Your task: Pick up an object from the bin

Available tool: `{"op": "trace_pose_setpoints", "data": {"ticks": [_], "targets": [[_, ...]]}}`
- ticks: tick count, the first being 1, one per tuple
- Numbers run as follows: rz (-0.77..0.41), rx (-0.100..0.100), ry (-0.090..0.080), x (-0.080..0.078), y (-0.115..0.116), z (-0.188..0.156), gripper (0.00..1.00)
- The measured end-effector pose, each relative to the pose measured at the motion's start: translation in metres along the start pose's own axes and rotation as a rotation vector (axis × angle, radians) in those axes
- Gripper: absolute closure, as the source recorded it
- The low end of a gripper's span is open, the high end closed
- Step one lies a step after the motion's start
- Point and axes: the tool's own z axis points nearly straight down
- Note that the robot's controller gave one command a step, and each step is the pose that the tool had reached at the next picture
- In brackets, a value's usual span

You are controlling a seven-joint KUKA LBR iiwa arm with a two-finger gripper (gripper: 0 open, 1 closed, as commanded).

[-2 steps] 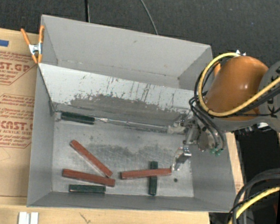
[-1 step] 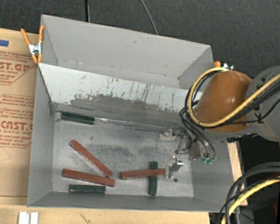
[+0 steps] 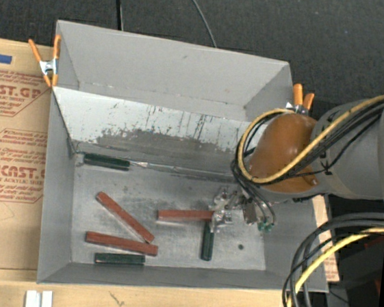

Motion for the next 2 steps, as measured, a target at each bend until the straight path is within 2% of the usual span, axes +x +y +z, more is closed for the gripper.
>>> {"op": "trace_pose_setpoints", "data": {"ticks": [1, 2], "targets": [[0.000, 0.000, -0.002, -0.001, 0.000, 0.000, 1.00], [0.037, -0.003, 0.024, -0.019, -0.006, -0.192, 1.00]]}}
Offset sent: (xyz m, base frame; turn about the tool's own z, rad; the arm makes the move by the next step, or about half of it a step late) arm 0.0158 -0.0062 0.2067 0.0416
